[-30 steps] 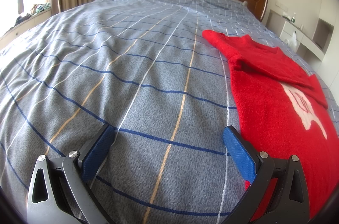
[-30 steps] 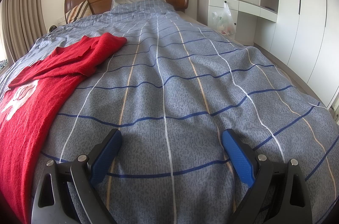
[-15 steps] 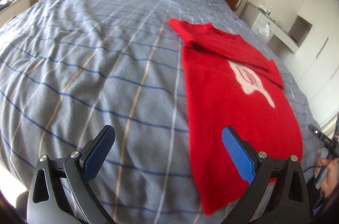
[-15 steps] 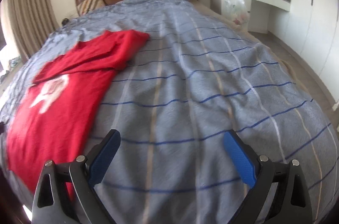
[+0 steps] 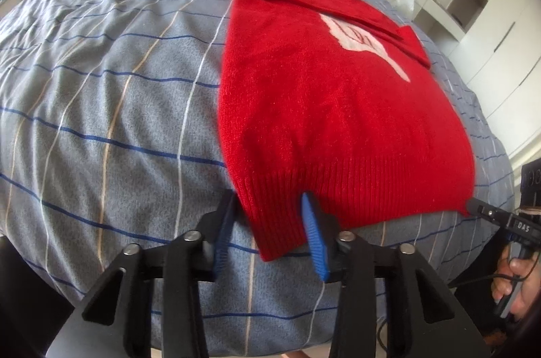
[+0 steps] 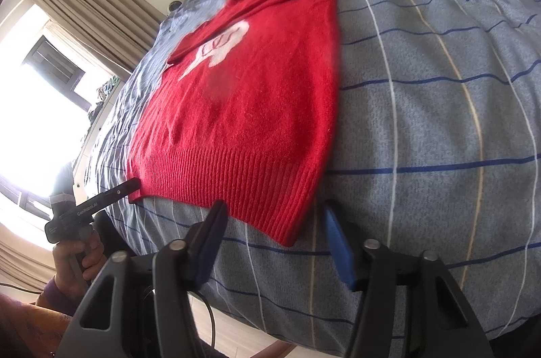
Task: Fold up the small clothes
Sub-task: 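Grasp the ribbed sweater hem with both grippers, then fold the held hem up over the body toward the collar with both grippers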
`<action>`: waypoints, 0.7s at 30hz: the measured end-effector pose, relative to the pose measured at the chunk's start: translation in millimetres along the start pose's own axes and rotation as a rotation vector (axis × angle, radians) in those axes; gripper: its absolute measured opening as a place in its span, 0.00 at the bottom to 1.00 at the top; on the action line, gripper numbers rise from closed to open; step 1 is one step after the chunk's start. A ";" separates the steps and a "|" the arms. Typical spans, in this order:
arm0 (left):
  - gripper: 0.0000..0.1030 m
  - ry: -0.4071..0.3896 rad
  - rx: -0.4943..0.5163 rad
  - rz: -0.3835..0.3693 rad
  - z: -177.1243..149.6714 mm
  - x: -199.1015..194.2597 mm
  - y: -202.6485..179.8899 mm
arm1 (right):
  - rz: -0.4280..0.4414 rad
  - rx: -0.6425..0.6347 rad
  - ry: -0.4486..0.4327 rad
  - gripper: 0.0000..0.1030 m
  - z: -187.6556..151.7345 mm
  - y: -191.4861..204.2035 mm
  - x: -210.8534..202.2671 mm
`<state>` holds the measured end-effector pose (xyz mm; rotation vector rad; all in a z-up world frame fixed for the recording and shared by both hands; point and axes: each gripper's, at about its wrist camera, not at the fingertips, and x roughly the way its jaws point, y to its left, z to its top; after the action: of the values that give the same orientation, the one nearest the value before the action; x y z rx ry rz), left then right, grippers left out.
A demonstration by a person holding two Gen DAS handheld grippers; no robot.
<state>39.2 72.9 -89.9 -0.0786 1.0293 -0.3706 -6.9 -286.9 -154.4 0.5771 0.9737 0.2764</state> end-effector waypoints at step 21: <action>0.02 -0.271 -0.167 -0.165 207.3 5.3 2.8 | -0.032 -0.109 -0.336 0.05 188.7 21.8 -17.0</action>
<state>218.2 51.2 12.6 -0.3568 0.7850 -0.4107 142.9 -340.3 -49.2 0.4891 0.6386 0.1948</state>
